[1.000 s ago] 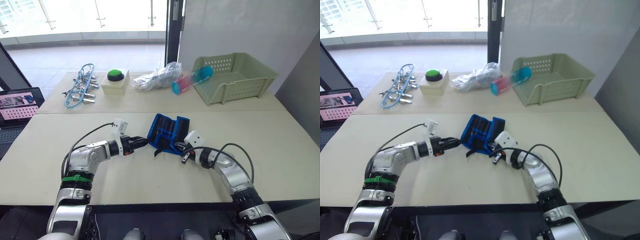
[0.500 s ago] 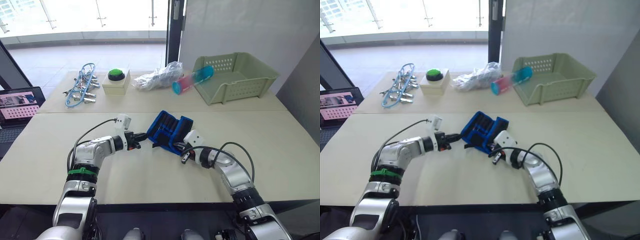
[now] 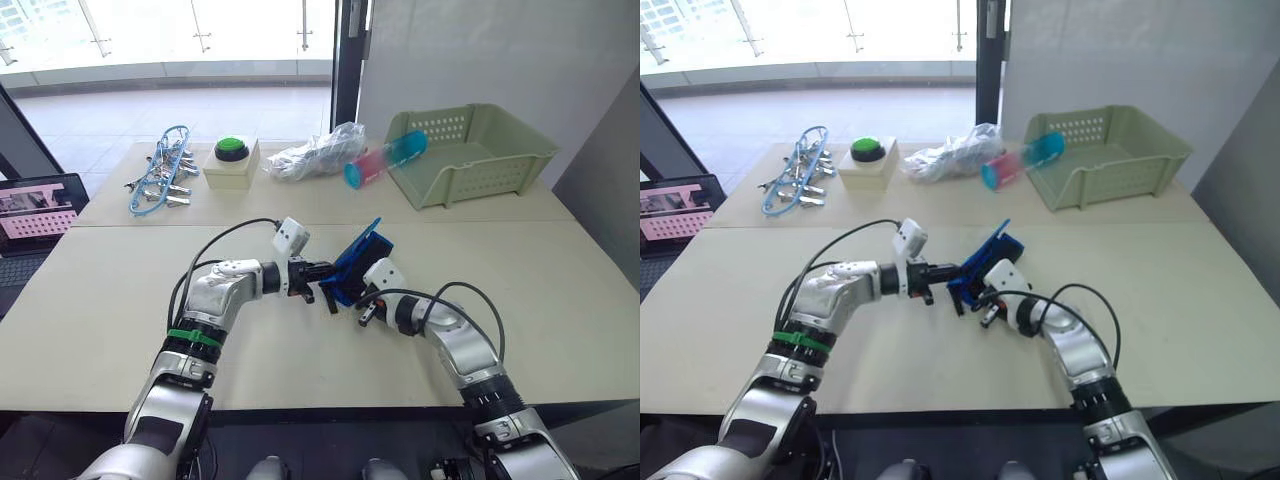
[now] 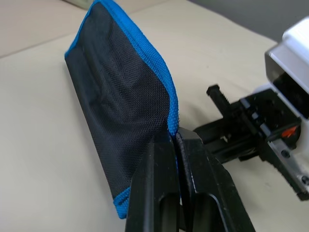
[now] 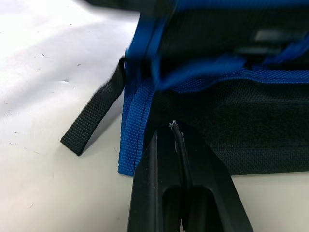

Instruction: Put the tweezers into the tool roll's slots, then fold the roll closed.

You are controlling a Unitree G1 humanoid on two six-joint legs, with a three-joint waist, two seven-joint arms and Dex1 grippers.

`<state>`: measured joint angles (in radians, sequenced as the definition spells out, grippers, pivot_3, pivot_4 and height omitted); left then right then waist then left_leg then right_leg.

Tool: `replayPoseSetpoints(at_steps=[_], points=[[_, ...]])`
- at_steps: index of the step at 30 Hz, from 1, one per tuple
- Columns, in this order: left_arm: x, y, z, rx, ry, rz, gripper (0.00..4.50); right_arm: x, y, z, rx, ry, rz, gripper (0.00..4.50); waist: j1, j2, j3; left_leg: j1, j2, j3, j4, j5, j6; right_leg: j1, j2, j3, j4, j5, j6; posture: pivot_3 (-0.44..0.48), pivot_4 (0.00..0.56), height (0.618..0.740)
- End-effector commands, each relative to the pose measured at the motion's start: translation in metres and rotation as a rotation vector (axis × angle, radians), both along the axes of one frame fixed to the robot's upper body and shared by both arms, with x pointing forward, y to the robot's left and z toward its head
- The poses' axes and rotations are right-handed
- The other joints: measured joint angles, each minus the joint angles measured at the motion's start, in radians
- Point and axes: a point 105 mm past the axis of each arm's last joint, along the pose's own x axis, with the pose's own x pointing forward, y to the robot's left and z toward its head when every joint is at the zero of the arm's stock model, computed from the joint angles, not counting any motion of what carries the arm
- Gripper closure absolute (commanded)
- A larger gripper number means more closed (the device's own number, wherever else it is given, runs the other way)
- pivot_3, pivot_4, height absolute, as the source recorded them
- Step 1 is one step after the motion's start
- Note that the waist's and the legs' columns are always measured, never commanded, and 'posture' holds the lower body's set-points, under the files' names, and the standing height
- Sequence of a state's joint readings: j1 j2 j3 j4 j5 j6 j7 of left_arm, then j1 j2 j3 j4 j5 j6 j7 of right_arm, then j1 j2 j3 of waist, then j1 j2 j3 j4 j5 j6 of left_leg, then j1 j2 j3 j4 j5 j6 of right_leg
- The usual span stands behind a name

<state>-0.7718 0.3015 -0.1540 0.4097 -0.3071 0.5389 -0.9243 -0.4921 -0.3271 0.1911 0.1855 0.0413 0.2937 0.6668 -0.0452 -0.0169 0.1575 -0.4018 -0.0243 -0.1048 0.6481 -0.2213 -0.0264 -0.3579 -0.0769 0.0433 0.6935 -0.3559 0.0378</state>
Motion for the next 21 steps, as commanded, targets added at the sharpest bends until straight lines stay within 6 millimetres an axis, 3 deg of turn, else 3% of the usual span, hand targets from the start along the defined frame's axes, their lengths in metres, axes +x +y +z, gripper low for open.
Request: replayPoseSetpoints(at_steps=[1,4,9,13,17,21], points=[[-0.003,-0.014,-0.006,0.055,-0.045,-0.043,4.46,-0.003,-0.005,-0.008,-0.021,0.022,-0.02,4.5,0.002,0.0,0.0,0.0,0.0,0.0,0.0,0.0,0.0,0.0,0.0,0.0,0.0,0.0,0.0,0.0,0.15,0.74],[-0.002,-0.017,-0.017,0.117,-0.054,-0.051,4.46,-0.003,-0.007,-0.006,-0.019,0.019,-0.028,4.5,0.002,0.0,0.0,0.0,0.0,0.0,0.0,0.0,0.0,0.001,0.0,0.0,0.0,0.0,0.0,0.0,0.15,0.74],[0.0,-0.029,-0.035,0.189,-0.018,-0.077,4.46,-0.003,-0.016,0.02,0.031,-0.047,-0.046,4.5,0.008,0.0,0.0,0.0,-0.001,0.001,0.0,0.0,0.0,0.001,-0.001,-0.001,-0.001,0.0,0.0,0.0,0.15,0.74],[0.003,-0.021,-0.053,0.29,-0.024,-0.053,4.46,-0.007,-0.041,0.055,0.093,-0.079,-0.051,4.5,0.014,0.0,0.0,-0.001,-0.002,0.001,0.0,0.0,0.0,0.002,-0.001,-0.001,-0.002,0.0,0.0,0.0,0.15,0.74],[0.002,-0.018,-0.055,0.294,-0.02,-0.061,4.46,-0.008,-0.064,0.091,0.175,-0.123,-0.076,4.5,0.014,0.0,0.0,0.0,-0.002,0.001,0.0,0.0,0.0,0.004,0.0,-0.001,-0.006,0.0,0.0,0.0,0.15,0.74],[-0.002,-0.018,-0.058,0.304,-0.017,-0.092,4.46,0.001,-0.06,0.114,0.204,-0.163,-0.077,4.5,0.008,0.0,0.0,0.001,-0.001,0.002,0.0,0.0,0.0,0.005,0.0,-0.001,-0.007,0.0,0.0,0.0,0.15,0.74]])
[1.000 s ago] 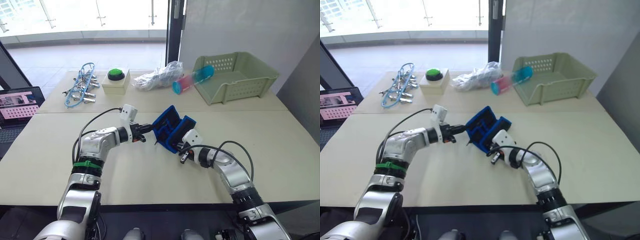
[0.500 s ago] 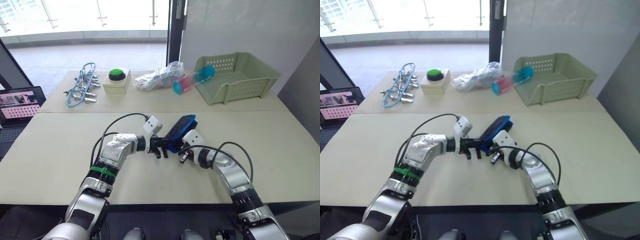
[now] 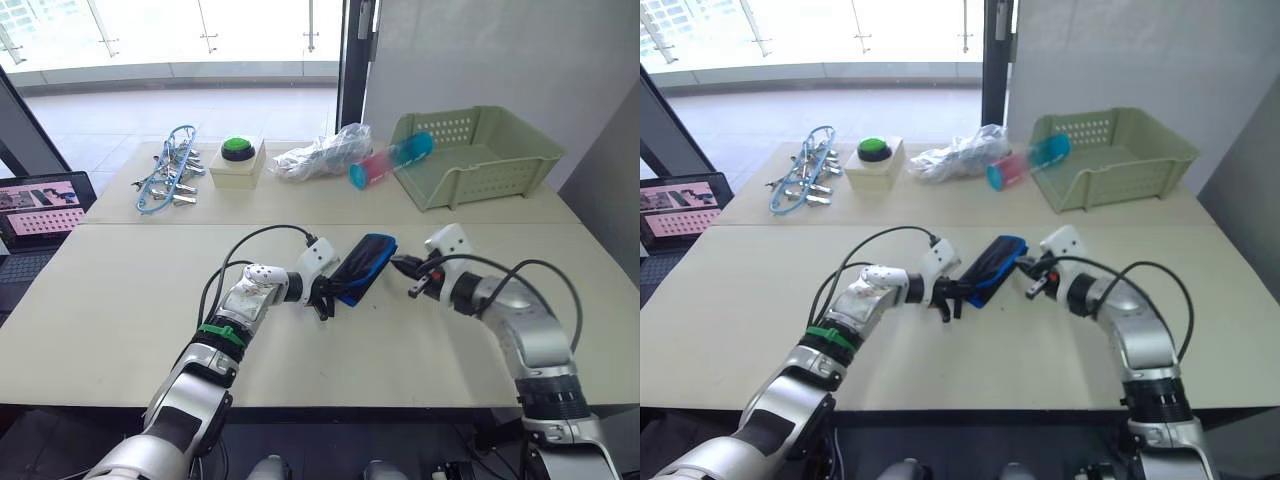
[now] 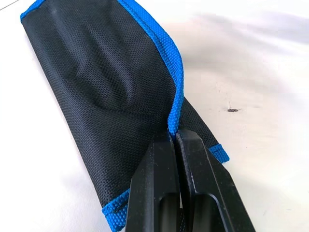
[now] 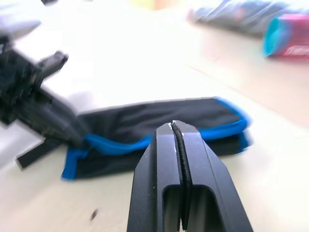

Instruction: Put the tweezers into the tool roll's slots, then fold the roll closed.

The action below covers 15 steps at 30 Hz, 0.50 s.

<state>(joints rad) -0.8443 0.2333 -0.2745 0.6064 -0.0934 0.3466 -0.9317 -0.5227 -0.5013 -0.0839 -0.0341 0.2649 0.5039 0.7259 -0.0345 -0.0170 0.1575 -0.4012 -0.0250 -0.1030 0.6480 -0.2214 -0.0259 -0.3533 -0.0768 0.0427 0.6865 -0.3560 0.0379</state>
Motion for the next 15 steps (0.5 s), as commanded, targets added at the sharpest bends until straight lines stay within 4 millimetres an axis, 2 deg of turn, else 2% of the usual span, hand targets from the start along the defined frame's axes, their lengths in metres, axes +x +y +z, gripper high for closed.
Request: replayPoseSetpoints(at_steps=[1,3,6,9,15], points=[[-0.01,0.005,-0.03,0.084,0.076,-0.015,4.46,0.005,0.015,0.028,0.029,-0.07,0.04,4.5,-0.004,0.0,0.0,0.0,0.0,0.0,0.0,0.0,0.0,0.0,0.0,0.0,0.0,0.0,0.0,0.0,0.15,0.74],[-0.012,0.005,-0.032,0.096,0.073,-0.028,4.46,0.01,0.021,0.025,0.023,-0.062,0.042,4.5,-0.006,0.0,0.0,0.001,0.0,0.0,-0.001,0.0,0.0,0.0,0.0,0.0,0.0,0.0,0.0,0.0,0.15,0.74],[-0.017,0.005,-0.035,0.116,0.089,-0.058,4.46,0.025,0.029,0.007,-0.006,-0.017,0.011,4.5,-0.006,0.0,0.0,0.001,0.0,0.001,0.0,0.0,0.0,0.0,0.0,0.0,0.001,0.0,0.0,0.0,0.15,0.74],[-0.019,0.005,-0.033,0.13,0.072,-0.08,4.46,0.039,0.035,-0.031,0.027,0.076,-0.038,4.5,-0.006,0.0,0.0,0.001,-0.001,0.001,0.0,0.0,0.0,0.0,0.0,0.0,0.002,0.0,0.0,0.0,0.15,0.74],[-0.018,0.01,-0.028,0.126,0.05,-0.067,4.46,0.04,0.041,-0.087,0.004,0.212,-0.085,4.5,-0.012,0.0,-0.001,0.002,0.0,0.001,-0.001,0.0,0.0,-0.001,0.0,0.0,0.007,0.0,0.0,0.0,0.15,0.74]])
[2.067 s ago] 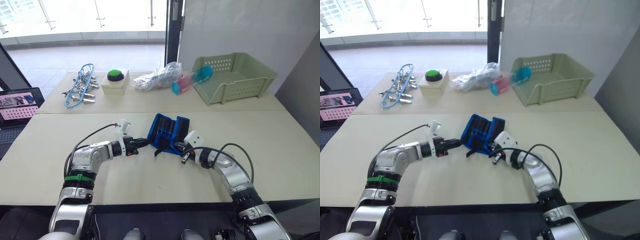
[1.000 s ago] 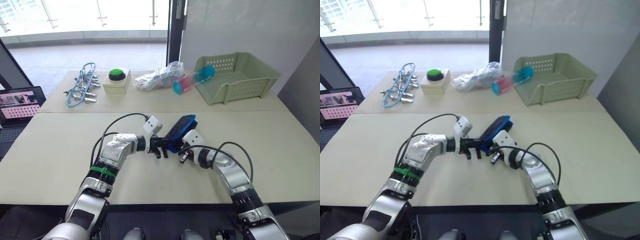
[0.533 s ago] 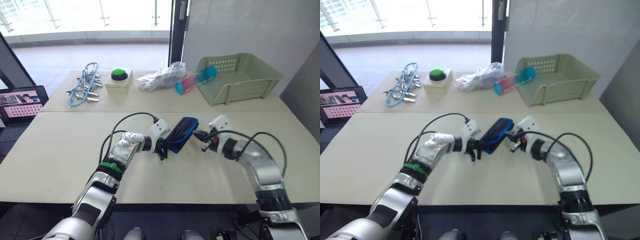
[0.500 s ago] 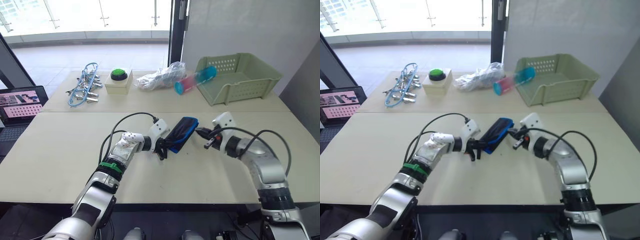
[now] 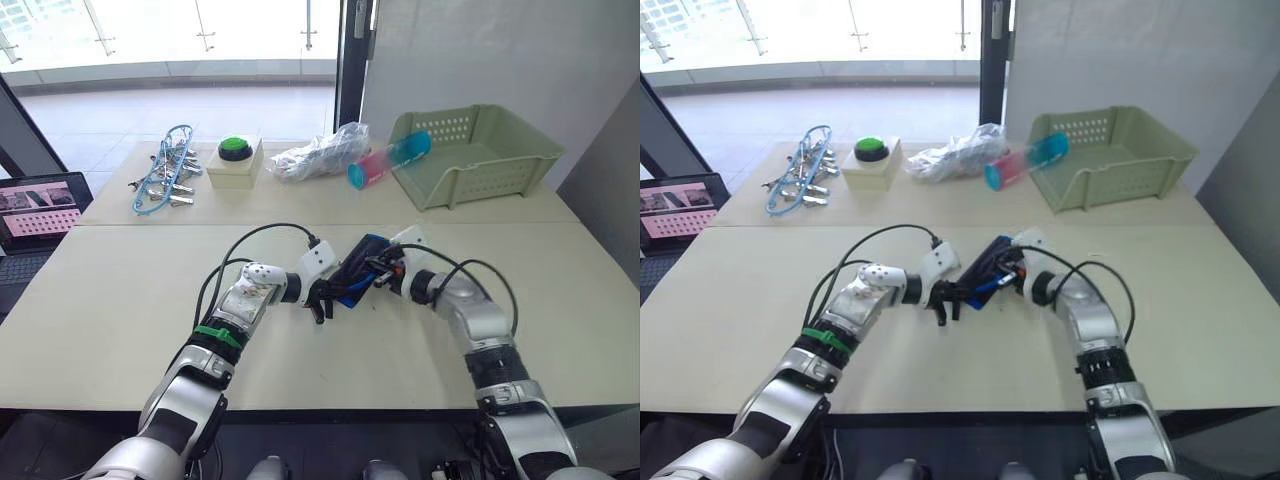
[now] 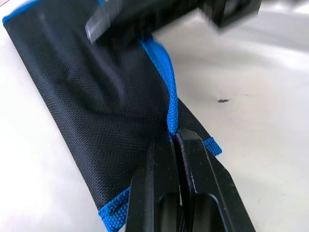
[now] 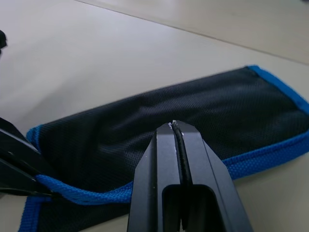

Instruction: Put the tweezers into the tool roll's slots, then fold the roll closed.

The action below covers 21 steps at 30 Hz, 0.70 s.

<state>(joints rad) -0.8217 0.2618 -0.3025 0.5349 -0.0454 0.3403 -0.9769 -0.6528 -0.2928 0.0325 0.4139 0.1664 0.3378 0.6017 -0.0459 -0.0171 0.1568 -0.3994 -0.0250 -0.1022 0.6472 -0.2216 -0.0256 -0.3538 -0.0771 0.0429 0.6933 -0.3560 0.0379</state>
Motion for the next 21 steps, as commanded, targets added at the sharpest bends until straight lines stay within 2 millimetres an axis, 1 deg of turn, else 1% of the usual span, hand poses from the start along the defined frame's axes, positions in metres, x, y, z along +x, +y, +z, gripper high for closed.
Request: replayPoseSetpoints(at_steps=[1,2,3,4,5,6,7,9,10,11,13,14,15,16,19,21], points=[[-0.017,0.006,-0.024,0.023,0.116,-0.042,4.46,-0.001,-0.004,-0.029,-0.076,0.066,-0.033,4.5,-0.002,0.0,0.0,0.001,0.0,0.0,0.0,0.0,0.0,0.0,0.0,0.0,0.0,0.0,0.0,0.0,0.15,0.74],[-0.026,0.006,-0.015,-0.025,0.148,-0.096,4.17,-0.003,-0.009,-0.04,-0.153,0.087,-0.043,4.5,-0.004,0.0,-0.001,0.002,0.0,-0.001,0.0,0.0,0.0,0.0,0.0,0.0,0.0,0.0,0.0,0.0,0.15,0.74],[-0.033,0.007,-0.01,-0.056,0.17,-0.137,3.83,-0.004,-0.013,-0.048,-0.209,0.1,-0.048,4.5,-0.009,0.0,-0.001,0.002,0.001,-0.001,-0.001,0.0,0.0,0.0,0.0,0.0,0.0,0.0,0.0,0.0,0.15,0.74],[-0.035,0.011,-0.006,-0.056,0.159,-0.153,3.55,-0.005,-0.016,-0.053,-0.269,0.098,-0.046,4.5,-0.013,0.001,-0.001,0.003,0.001,-0.002,-0.002,0.0,0.0,0.0,0.001,0.001,0.0,0.0,0.0,0.0,0.15,0.74],[-0.035,0.016,-0.003,-0.054,0.149,-0.155,3.2,-0.005,-0.018,-0.054,-0.293,0.092,-0.047,4.5,-0.016,0.001,-0.001,0.004,0.001,-0.002,-0.002,0.0,0.0,0.001,0.001,0.001,0.0,0.0,0.0,0.0,0.15,0.74],[-0.031,0.024,0.008,-0.087,0.118,-0.146,2.92,-0.005,-0.017,-0.052,-0.247,0.101,-0.055,4.5,-0.014,0.0,-0.001,0.005,0.001,-0.002,-0.002,0.0,0.0,0.001,0.001,0.001,0.0,0.0,0.0,0.0,0.15,0.74],[-0.024,0.031,0.02,-0.127,0.078,-0.124,2.5,-0.005,-0.017,-0.051,-0.228,0.103,-0.057,4.5,-0.012,0.0,-0.001,0.004,0.001,-0.003,-0.002,0.0,0.0,0.002,0.001,0.0,0.0,0.0,0.0,0.0,0.15,0.74],[-0.013,0.04,0.037,-0.185,-0.003,-0.079,1.92,-0.006,-0.018,-0.051,-0.23,0.1,-0.05,4.5,-0.006,0.0,-0.001,0.004,0.001,-0.004,-0.002,0.0,0.0,0.002,0.001,0.0,-0.001,0.0,0.0,0.0,0.15,0.74],[-0.007,0.041,0.042,-0.208,-0.038,-0.049,1.58,-0.006,-0.018,-0.051,-0.235,0.097,-0.048,4.5,0.001,0.0,-0.001,0.004,0.001,-0.004,-0.002,0.0,-0.001,0.002,0.001,0.0,-0.001,0.0,0.0,0.0,0.15,0.74],[-0.003,0.041,0.048,-0.25,-0.043,-0.02,1.58,-0.006,-0.018,-0.05,-0.227,0.094,-0.049,4.5,0.005,0.0,-0.001,0.004,0.001,-0.004,-0.001,0.001,-0.001,0.003,0.001,0.0,-0.001,0.0,0.0,0.0,0.15,0.74],[-0.002,0.036,0.063,-0.386,-0.026,-0.021,1.58,-0.006,-0.017,-0.047,-0.212,0.086,-0.047,4.5,0.008,-0.001,-0.001,0.004,0.0,-0.004,0.0,0.001,-0.001,0.004,0.0,0.0,-0.002,0.0,0.0,0.0,0.15,0.74],[-0.004,0.032,0.068,-0.438,-0.013,-0.031,2.04,-0.006,-0.017,-0.046,-0.208,0.083,-0.045,4.5,0.007,-0.001,-0.001,0.004,0.0,-0.004,0.0,0.001,-0.001,0.004,0.0,0.0,-0.002,0.0,0.0,0.0,0.15,0.74],[-0.006,0.027,0.07,-0.458,-0.005,-0.048,2.35,-0.006,-0.016,-0.045,-0.2,0.081,-0.044,4.5,0.007,-0.001,-0.001,0.004,0.0,-0.004,0.0,0.001,-0.001,0.004,0.0,0.001,-0.002,0.0,0.0,0.0,0.15,0.74],[-0.009,0.023,0.067,-0.451,-0.001,-0.059,2.66,-0.006,-0.016,-0.044,-0.191,0.079,-0.043,4.5,0.006,-0.001,-0.001,0.004,0.0,-0.004,0.0,0.001,-0.001,0.004,0.0,0.001,-0.002,0.0,0.0,0.0,0.15,0.74],[-0.011,0.011,0.047,-0.375,0.012,-0.067,3.65,-0.006,-0.015,-0.041,-0.186,0.067,-0.038,4.5,0.0,-0.001,-0.001,0.004,0.0,-0.003,-0.001,0.001,-0.001,0.003,0.0,0.001,-0.001,0.0,0.0,0.0,0.15,0.74],[-0.011,0.003,0.038,-0.36,0.021,-0.062,4.36,-0.006,-0.014,-0.039,-0.181,0.06,-0.036,4.5,0.0,-0.001,-0.001,0.004,0.001,-0.003,-0.001,0.001,-0.001,0.003,0.0,0.001,-0.001,0.0,0.0,0.0,0.15,0.74]])
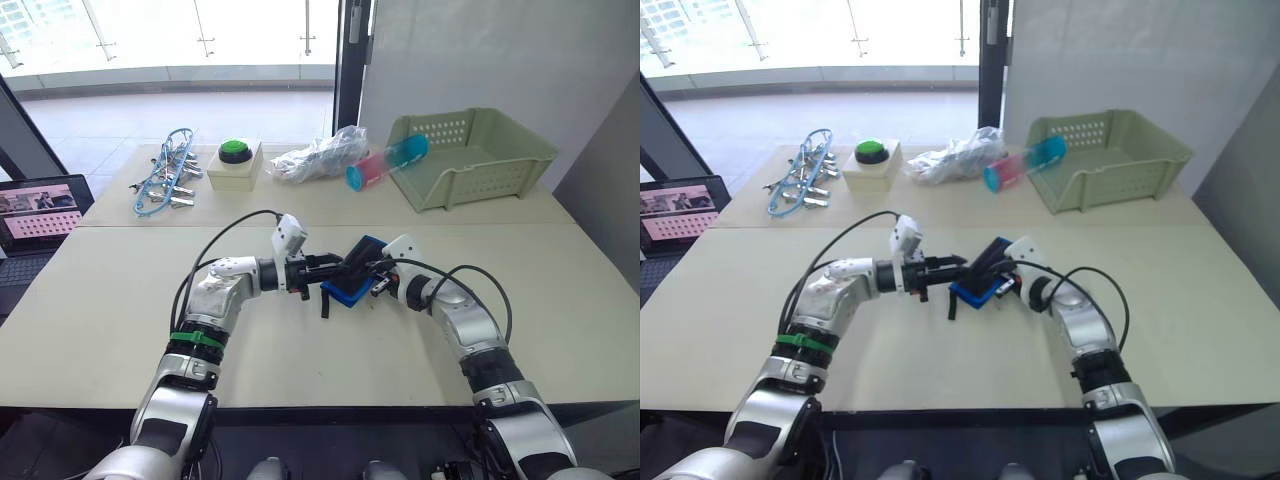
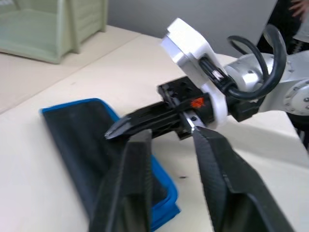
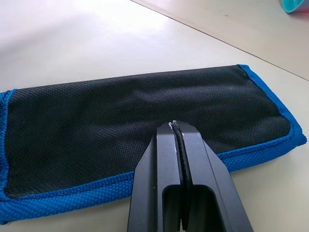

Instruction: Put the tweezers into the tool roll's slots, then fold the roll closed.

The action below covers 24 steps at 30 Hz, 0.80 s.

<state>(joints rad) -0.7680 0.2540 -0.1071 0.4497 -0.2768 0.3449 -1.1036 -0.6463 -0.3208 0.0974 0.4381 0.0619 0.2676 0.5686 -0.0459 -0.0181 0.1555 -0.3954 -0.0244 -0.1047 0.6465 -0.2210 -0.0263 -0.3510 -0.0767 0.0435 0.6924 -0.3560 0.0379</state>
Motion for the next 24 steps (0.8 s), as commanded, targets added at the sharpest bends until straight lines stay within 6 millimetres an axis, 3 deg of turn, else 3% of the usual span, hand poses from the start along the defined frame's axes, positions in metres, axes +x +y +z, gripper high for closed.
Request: replayPoseSetpoints(at_steps=[1,5,13,16,18,24], points=[[0.001,-0.011,-0.013,0.04,-0.006,0.016,4.46,-0.007,-0.009,-0.028,-0.011,0.096,-0.027,4.5,0.0,0.0,0.0,0.0,0.0,0.0,0.0,0.0,0.0,0.0,0.0,0.0,0.0,0.0,0.0,0.0,0.15,0.74],[0.012,-0.015,-0.045,0.181,0.008,0.105,4.46,-0.009,-0.001,-0.011,-0.001,0.006,0.05,4.5,0.001,0.0,0.0,0.0,-0.001,0.0,0.0,0.0,0.0,0.0,0.0,0.0,-0.001,0.0,0.0,0.0,0.15,0.74],[0.008,-0.01,-0.066,0.223,0.075,0.131,4.46,-0.009,-0.002,0.054,0.176,-0.237,0.091,4.5,0.0,0.0,0.0,-0.003,0.0,0.001,0.0,0.0,0.0,-0.003,0.0,0.0,0.0,0.0,0.0,0.0,0.15,0.74],[0.004,-0.009,-0.065,0.207,0.081,0.137,4.46,-0.004,0.002,0.066,0.202,-0.289,0.095,4.5,-0.003,0.0,0.0,-0.003,0.0,0.0,-0.001,0.0,0.0,-0.003,0.0,0.0,-0.001,0.0,0.0,0.0,0.15,0.74],[0.003,-0.008,-0.066,0.212,0.083,0.142,4.46,0.0,0.008,0.059,0.21,-0.258,0.101,4.5,-0.004,0.0,0.0,-0.003,0.001,0.0,-0.001,0.0,0.0,-0.003,0.0,0.0,-0.001,0.0,0.0,0.0,0.15,0.74],[0.002,-0.006,-0.066,0.219,0.088,0.159,4.46,0.009,0.011,0.0,0.157,-0.034,0.047,4.5,0.001,0.0,0.0,-0.002,0.0,0.0,-0.001,0.0,0.0,-0.003,0.0,0.0,0.0,0.0,0.0,0.0,0.15,0.74]])
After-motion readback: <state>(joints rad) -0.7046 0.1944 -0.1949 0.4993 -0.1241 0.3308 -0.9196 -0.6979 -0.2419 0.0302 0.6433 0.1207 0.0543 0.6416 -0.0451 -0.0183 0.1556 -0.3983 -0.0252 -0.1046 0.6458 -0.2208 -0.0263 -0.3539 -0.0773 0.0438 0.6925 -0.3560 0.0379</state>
